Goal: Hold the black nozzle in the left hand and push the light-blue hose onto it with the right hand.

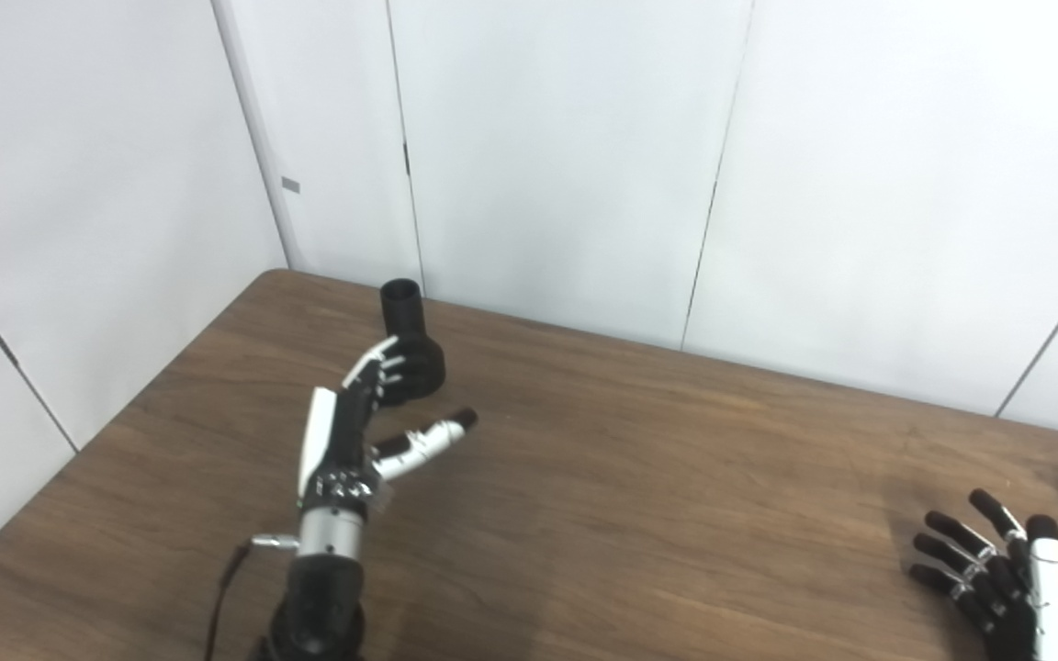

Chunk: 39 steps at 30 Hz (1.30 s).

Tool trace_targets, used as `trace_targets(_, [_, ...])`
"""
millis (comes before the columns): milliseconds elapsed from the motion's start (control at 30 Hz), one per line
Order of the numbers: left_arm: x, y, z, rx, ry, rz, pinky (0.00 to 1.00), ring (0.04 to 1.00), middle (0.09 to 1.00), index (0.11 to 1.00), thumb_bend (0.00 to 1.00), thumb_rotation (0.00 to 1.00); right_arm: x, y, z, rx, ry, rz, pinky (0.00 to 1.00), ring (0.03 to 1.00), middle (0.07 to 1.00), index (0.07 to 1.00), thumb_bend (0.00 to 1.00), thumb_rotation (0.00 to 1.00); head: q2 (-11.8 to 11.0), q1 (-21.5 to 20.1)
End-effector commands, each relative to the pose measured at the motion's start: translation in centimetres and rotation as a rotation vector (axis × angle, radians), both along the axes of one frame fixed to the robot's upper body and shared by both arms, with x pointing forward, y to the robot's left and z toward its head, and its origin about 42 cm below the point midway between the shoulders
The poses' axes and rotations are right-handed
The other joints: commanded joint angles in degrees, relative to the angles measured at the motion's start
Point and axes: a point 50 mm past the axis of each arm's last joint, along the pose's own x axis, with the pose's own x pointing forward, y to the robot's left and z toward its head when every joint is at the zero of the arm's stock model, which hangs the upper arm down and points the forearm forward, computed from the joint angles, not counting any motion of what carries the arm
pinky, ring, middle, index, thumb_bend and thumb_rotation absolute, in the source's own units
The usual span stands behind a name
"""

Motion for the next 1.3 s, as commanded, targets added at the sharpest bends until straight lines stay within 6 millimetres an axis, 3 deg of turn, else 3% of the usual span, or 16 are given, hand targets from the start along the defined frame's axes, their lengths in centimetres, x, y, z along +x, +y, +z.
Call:
trace_targets(0, [0.3, 1.3, 2.7, 0.059, -0.096, 0.042, 0.76, 0.736, 0.760, 0.816, 0.84, 0.24, 0.0, 0.0, 0.4, -0.010, 0.001, 0.008, 0.68, 0.727, 0.747, 0.910, 0.24, 1.00, 0.06, 0.10])
trace_targets(300, [1.1, 6.0, 2.9, 0.088, -0.138, 0.156, 0.68, 0.721, 0.759, 0.793, 0.83, 0.18, -0.1, 0.3, 0.4, -0.009, 0.010, 0.006, 0.66, 0.720, 0.752, 0.915, 0.22, 1.00, 0.06, 0.10])
trace_targets(433, [2.1, 7.6, 3.2, 0.144, -0.094, 0.167, 0.63, 0.719, 0.783, 0.831, 0.87, 0.19, -0.2, 0.2, 0.3, -0.008, 0.007, 0.005, 0.64, 0.706, 0.738, 0.910, 0.23, 1.00, 0.45, -0.08])
trace_targets(533, [2.9, 8.2, 3.7, 0.198, -0.053, 0.181, 0.67, 0.730, 0.791, 0.836, 0.88, 0.20, -0.3, 0.1, 0.4, -0.013, 0.006, 0.006, 0.63, 0.705, 0.732, 0.907, 0.23, 1.00, 0.61, 0.00])
trace_targets(767, [5.0, 9.2, 5.6, 0.290, 0.112, 0.137, 0.78, 0.857, 0.871, 0.894, 0.95, 0.24, -0.4, 0.2, 0.6, -0.014, 0.013, 0.004, 0.64, 0.701, 0.720, 0.903, 0.23, 1.00, 0.83, -0.25])
trace_targets(867, [6.3, 9.6, 6.4, 0.402, 0.191, 0.105, 0.81, 0.878, 0.891, 0.907, 0.98, 0.25, -0.5, 0.1, 0.6, -0.021, 0.014, 0.009, 0.65, 0.705, 0.722, 0.907, 0.24, 1.00, 1.16, -0.44])
trace_targets(933, [7.2, 9.7, 6.7, 0.451, 0.264, 0.095, 0.90, 0.906, 0.917, 0.930, 0.99, 0.33, -0.6, 0.1, 0.6, -0.025, 0.014, 0.011, 0.65, 0.710, 0.725, 0.909, 0.25, 1.00, 1.29, -0.53])
trace_targets(1000, [7.9, 9.7, 6.9, 0.447, 0.297, 0.072, 0.89, 0.912, 0.926, 0.937, 1.00, 0.36, -0.6, 0.0, 0.7, -0.024, 0.014, 0.013, 0.65, 0.713, 0.727, 0.909, 0.26, 1.00, 1.47, -0.65])
trace_targets(1033, [8.4, 9.8, 7.0, 0.436, 0.309, 0.054, 0.81, 0.906, 0.932, 0.939, 1.00, 0.38, -0.6, 0.0, 0.7, -0.021, 0.014, 0.014, 0.64, 0.708, 0.728, 0.904, 0.26, 1.00, 1.60, -0.71])
trace_targets(1133, [9.4, 9.8, 7.1, 0.458, 0.349, 0.028, 0.74, 0.909, 0.943, 0.941, 1.00, 0.43, -0.7, 0.1, 0.8, -0.016, 0.016, 0.015, 0.63, 0.701, 0.728, 0.902, 0.26, 1.00, 1.81, -0.78])
trace_targets(1267, [10.6, 9.3, 6.9, 0.528, 0.413, 0.001, 0.78, 0.940, 0.959, 0.963, 1.00, 0.50, -0.8, 0.1, 0.9, -0.013, 0.020, 0.010, 0.63, 0.704, 0.729, 0.902, 0.27, 1.00, 2.08, -0.92])
